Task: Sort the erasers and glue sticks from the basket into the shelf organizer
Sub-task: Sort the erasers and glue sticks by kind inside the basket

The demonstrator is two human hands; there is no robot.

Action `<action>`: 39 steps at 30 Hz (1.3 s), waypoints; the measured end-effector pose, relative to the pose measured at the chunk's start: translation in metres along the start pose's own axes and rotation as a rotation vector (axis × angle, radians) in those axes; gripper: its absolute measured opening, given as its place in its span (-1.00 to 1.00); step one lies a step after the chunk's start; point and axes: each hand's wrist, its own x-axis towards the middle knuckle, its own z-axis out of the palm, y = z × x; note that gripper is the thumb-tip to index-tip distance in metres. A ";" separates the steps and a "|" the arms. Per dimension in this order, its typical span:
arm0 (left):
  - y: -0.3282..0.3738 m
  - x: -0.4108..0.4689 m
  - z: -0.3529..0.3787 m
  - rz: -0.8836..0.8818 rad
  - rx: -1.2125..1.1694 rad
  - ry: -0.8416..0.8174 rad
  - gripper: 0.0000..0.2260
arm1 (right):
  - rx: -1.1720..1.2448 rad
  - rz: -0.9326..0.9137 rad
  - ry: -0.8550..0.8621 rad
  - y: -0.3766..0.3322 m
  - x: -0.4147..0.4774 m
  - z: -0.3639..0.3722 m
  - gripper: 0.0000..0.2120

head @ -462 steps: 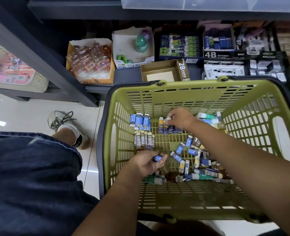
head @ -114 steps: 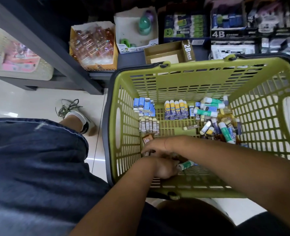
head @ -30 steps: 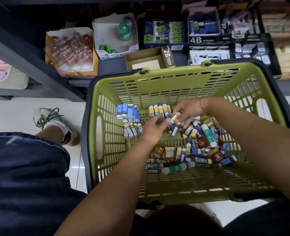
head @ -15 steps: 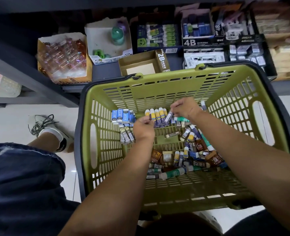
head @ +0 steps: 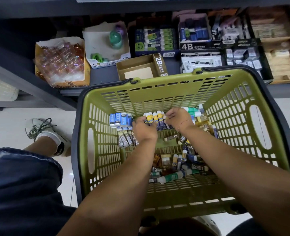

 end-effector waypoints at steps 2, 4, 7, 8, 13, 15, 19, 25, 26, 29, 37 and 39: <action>0.000 -0.001 0.000 0.022 0.004 -0.003 -0.59 | -0.079 -0.058 -0.017 0.002 -0.003 0.001 -0.75; -0.002 -0.001 0.000 0.031 0.011 0.002 -0.62 | -0.096 -0.066 -0.006 0.004 -0.006 0.003 -0.73; -0.003 -0.001 -0.001 0.053 0.020 0.038 -0.67 | -0.103 -0.057 -0.003 0.005 -0.010 0.004 -0.64; -0.004 0.000 -0.001 0.057 0.011 0.045 -0.68 | -0.088 -0.047 0.001 0.005 -0.011 0.005 -0.62; -0.001 -0.001 -0.004 0.008 0.026 0.043 -0.72 | 0.022 -0.022 0.116 -0.001 -0.010 0.003 -0.70; 0.000 -0.003 -0.006 -0.003 0.064 0.037 -0.85 | 0.063 -0.017 0.139 -0.003 -0.008 0.004 -0.77; 0.004 -0.006 -0.013 0.013 0.175 0.036 -0.64 | 0.101 -0.031 0.118 -0.007 -0.006 0.002 -0.85; 0.001 -0.010 -0.042 0.084 0.285 -0.196 -0.70 | -0.031 -0.150 0.102 0.002 -0.018 -0.006 -0.92; -0.006 -0.012 -0.050 0.103 0.318 -0.266 -0.73 | -0.074 -0.188 0.054 0.003 -0.023 -0.007 -0.90; -0.028 -0.020 -0.070 0.206 0.468 -0.548 -0.78 | -0.150 -0.194 -0.362 0.001 -0.041 -0.009 -0.84; -0.063 -0.036 -0.056 0.340 0.756 -0.729 -0.67 | -0.567 -0.203 -0.781 0.018 -0.068 0.010 -0.64; -0.059 -0.037 -0.056 0.345 0.738 -0.723 -0.72 | -0.552 -0.188 -0.766 0.021 -0.070 0.011 -0.63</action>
